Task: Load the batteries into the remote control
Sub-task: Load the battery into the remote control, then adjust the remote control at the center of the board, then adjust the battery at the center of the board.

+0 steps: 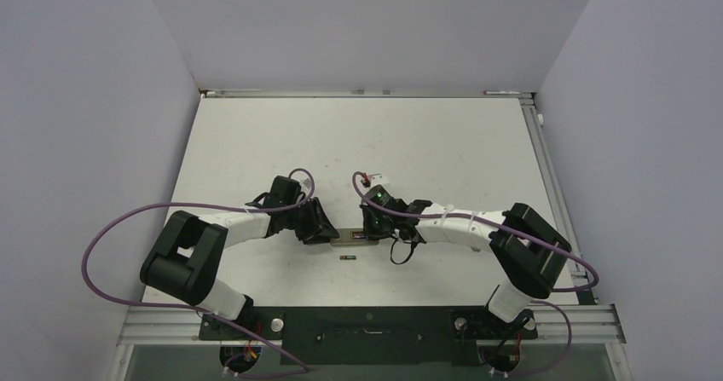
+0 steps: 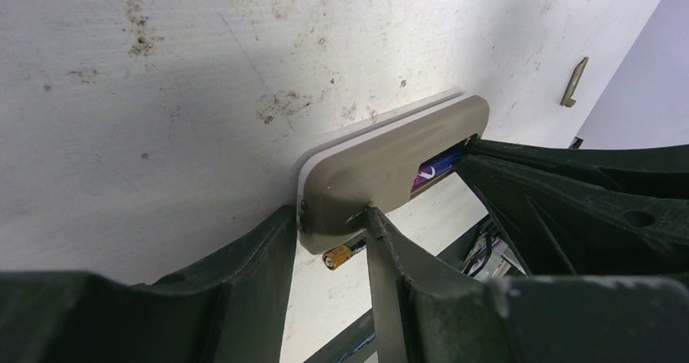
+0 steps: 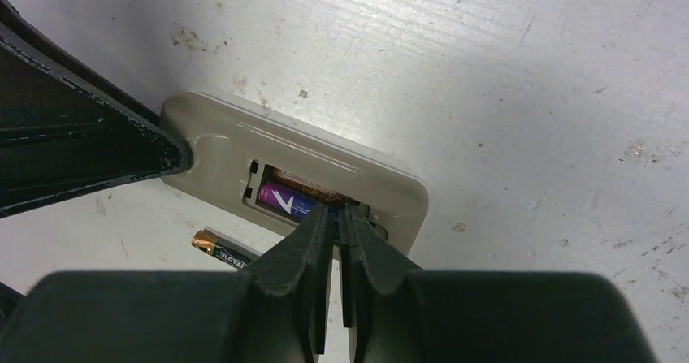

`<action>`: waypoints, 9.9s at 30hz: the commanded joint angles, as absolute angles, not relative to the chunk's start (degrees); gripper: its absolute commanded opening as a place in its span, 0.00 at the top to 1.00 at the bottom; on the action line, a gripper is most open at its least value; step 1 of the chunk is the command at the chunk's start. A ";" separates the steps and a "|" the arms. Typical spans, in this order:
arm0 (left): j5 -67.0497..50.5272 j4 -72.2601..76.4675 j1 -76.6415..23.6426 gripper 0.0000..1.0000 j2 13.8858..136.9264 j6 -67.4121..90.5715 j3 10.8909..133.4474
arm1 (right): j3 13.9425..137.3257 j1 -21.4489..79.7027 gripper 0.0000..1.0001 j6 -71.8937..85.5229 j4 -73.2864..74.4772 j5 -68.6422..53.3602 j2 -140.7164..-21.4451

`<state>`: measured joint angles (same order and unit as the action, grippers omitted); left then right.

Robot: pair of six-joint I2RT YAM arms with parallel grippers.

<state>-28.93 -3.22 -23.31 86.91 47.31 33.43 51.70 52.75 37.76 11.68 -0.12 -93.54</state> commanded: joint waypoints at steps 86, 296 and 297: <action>-22.33 -6.83 -31.03 0.55 87.80 48.02 37.33 | 58.92 43.88 0.91 23.19 17.05 -3.81 -98.30; -5.23 -13.62 -57.62 1.00 77.99 55.50 30.19 | 35.71 65.71 0.71 36.01 9.86 2.83 -69.93; -5.24 -13.05 -57.77 1.00 78.17 55.66 30.15 | 35.69 65.86 0.70 36.10 9.97 3.08 -70.03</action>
<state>-6.15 -12.99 -56.73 76.47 54.02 30.57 35.59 64.99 34.89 12.01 0.54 -69.30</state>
